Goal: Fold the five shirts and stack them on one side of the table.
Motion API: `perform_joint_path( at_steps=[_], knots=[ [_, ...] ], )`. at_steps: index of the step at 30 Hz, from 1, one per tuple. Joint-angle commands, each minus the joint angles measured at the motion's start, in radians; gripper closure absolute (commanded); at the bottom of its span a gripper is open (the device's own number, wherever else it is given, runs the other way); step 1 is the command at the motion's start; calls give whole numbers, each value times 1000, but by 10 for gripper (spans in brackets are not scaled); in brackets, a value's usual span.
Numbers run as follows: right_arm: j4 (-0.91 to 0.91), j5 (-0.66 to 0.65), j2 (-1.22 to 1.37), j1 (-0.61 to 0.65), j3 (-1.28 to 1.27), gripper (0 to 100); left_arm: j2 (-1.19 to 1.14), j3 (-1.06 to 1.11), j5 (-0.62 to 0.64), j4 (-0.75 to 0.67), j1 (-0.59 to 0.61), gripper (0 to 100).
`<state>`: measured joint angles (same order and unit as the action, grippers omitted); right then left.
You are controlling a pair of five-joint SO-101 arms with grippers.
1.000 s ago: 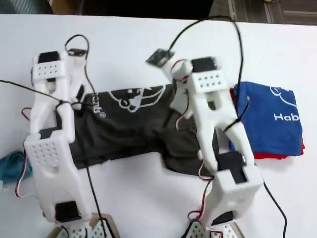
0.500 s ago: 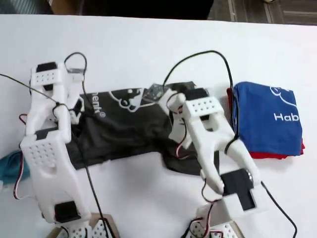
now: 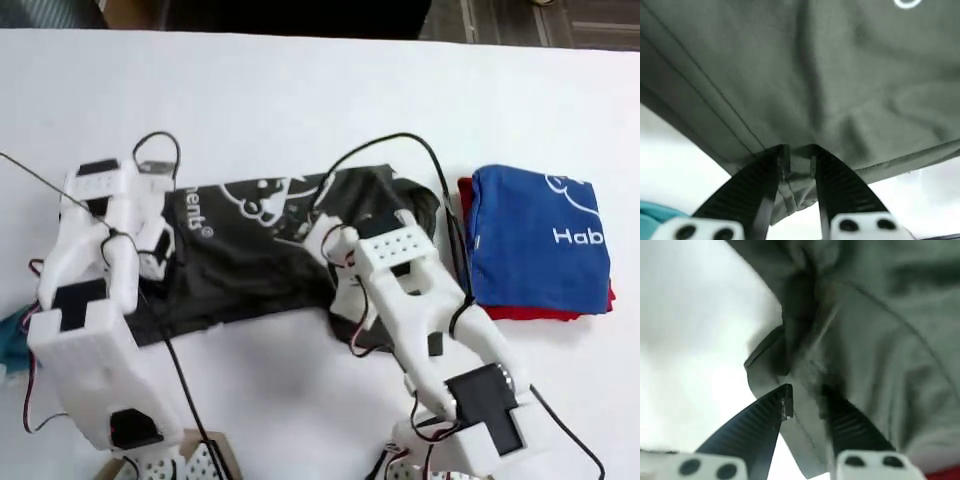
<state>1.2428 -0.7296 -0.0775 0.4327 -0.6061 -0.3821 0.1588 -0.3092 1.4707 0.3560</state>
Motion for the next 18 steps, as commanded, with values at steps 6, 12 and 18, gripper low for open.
perform_joint_path(
  at_steps=[6,12,18],
  knots=[
    [-76,-6,16,5,-3,836,75,5,-3,-11,9,899],
    [-81,-6,113,4,5,885,75,5,0,-11,9,899],
    [-48,-6,33,4,-2,977,71,5,0,-11,9,899]
  ],
)
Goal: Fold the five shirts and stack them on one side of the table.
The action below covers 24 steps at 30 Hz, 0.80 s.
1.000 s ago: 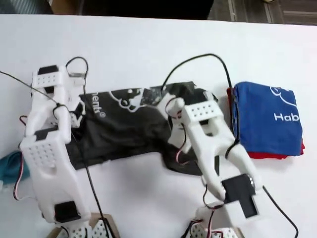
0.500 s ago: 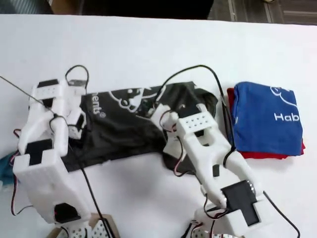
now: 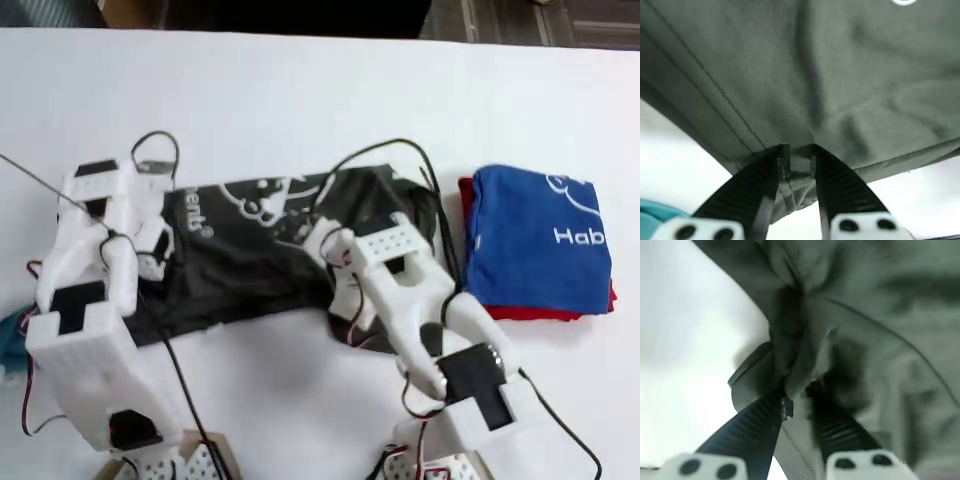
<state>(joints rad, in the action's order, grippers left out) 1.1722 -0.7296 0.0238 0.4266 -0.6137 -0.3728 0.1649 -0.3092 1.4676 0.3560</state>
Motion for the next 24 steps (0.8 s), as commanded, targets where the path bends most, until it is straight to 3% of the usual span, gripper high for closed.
perform_joint_path(
  at_steps=[1,7,15,21,24],
  knots=[
    [39,-6,-96,13,6,978,61,-1,0,-8,9,899],
    [139,-8,-251,31,5,977,61,-1,2,-8,9,899],
    [85,3,-259,82,-12,972,61,1,2,-8,9,899],
    [-2,35,-117,84,-23,840,61,1,2,-8,9,899],
    [-50,15,-54,85,-21,837,61,-1,2,-8,9,899]
  ],
)
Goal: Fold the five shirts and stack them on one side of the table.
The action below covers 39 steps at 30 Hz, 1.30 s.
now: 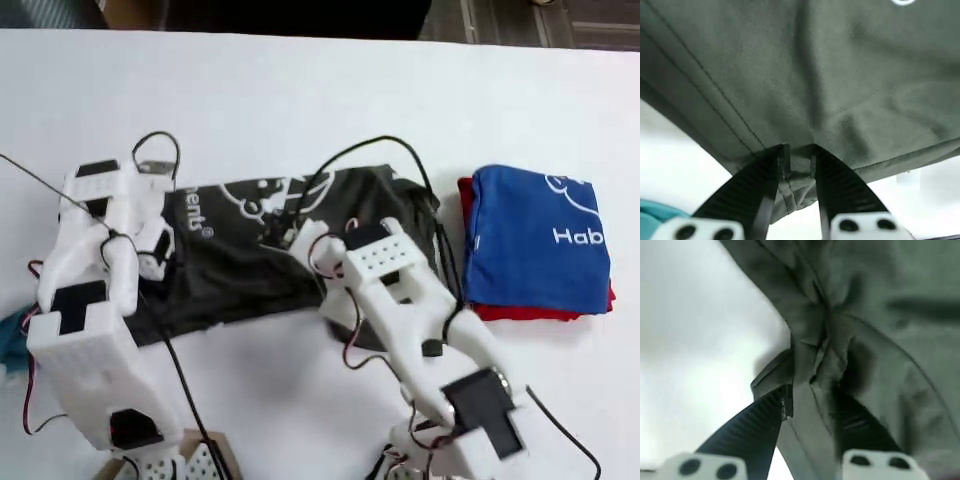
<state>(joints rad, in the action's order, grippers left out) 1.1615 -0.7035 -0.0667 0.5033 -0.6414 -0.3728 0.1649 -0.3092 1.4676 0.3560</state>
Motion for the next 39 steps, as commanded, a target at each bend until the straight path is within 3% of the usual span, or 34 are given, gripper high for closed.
perform_joint_path(
  at_steps=[1,6,10,25,33,39],
  knots=[
    [-54,-11,56,7,6,842,61,-1,2,-8,9,899],
    [-96,-11,116,2,6,875,61,-1,2,-9,9,899],
    [-73,-11,77,2,6,983,61,-1,2,-9,9,899],
    [176,-11,-222,4,-2,977,61,-1,2,-9,9,899],
    [70,-11,-220,4,-78,969,66,-1,3,-9,9,899],
    [25,-11,-220,4,-147,896,66,-1,3,-9,9,899]
  ],
)
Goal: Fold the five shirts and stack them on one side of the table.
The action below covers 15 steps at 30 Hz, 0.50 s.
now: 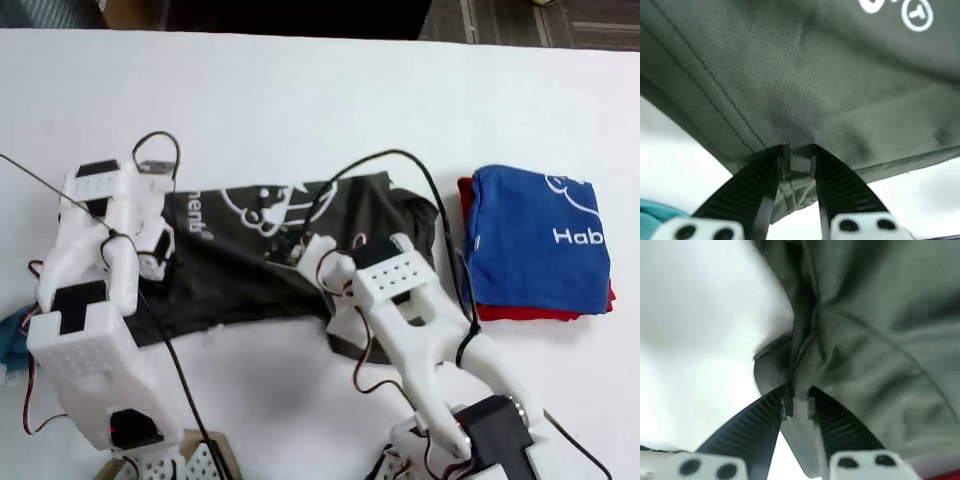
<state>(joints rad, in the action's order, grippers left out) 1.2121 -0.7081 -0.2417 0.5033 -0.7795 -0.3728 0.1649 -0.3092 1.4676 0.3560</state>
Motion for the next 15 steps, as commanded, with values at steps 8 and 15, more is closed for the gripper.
perform_joint_path(
  at_steps=[8,15],
  knots=[
    [-48,-6,-45,4,-20,964,66,-1,5,-9,9,899],
    [-38,-6,-58,4,-2,976,66,1,5,-9,9,899]
  ],
)
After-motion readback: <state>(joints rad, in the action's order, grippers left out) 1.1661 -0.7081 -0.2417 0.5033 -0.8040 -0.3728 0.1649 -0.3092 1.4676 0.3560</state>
